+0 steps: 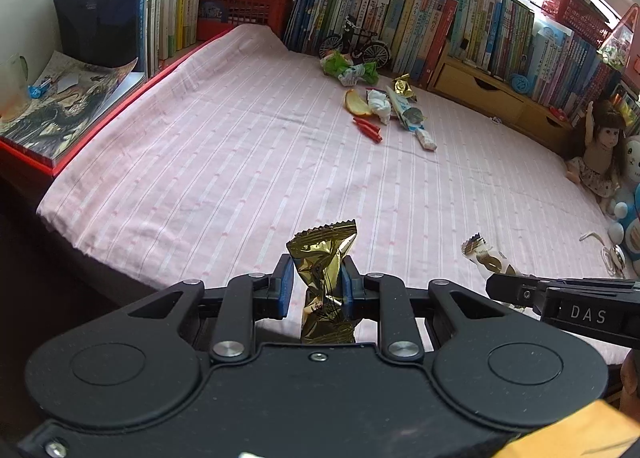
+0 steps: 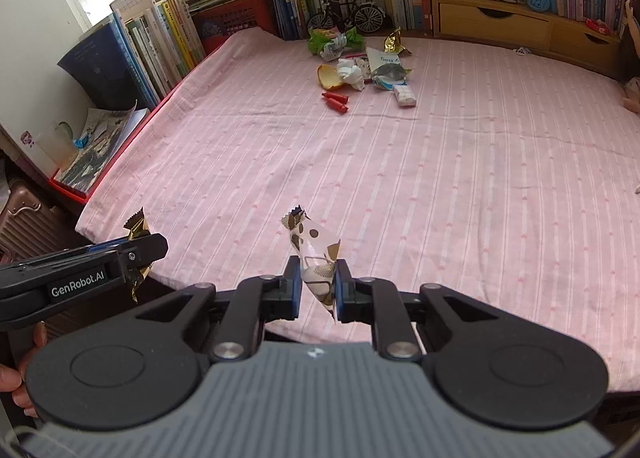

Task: Collect trash
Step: 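Carry both held wrappers off the bed down over the black trash bin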

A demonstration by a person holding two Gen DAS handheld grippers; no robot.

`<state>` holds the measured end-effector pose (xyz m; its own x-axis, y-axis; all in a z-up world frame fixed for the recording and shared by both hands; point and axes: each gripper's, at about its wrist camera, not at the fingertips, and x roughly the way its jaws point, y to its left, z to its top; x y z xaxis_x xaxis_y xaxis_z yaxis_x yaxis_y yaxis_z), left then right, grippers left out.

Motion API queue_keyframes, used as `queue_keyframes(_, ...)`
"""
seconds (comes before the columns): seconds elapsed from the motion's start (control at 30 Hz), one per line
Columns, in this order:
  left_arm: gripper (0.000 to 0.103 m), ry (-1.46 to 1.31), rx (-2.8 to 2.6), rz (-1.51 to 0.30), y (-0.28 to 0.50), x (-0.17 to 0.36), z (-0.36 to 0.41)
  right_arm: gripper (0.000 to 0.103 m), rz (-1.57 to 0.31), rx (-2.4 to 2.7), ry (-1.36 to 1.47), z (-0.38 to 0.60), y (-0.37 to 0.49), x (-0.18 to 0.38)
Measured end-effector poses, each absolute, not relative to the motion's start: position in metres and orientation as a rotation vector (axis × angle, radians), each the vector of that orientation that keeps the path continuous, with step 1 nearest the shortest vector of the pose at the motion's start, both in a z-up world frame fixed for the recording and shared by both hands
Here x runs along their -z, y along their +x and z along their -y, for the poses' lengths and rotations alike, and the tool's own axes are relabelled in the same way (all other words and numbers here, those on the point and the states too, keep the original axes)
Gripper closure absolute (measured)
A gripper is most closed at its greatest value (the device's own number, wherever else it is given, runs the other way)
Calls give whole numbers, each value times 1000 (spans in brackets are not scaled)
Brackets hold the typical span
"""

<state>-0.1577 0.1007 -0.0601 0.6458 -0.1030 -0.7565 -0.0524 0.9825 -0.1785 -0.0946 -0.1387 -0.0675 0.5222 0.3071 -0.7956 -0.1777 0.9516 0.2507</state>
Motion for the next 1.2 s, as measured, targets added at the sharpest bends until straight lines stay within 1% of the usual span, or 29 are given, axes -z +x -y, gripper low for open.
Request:
queue_keyframes(0.53,81,-215,-36,-1003,-208,113,-141,83,-1097,-377,95,85,-140,107)
queue_keyframes(0.83,81,-232,-48,-1106,-212,154,-152,83,-1182,-409,65,60,-144,140)
queue_keyframes(1.2,81,-243,-58,-1253,-206,215,-159,83,-1304,-427,27,37,-142,191)
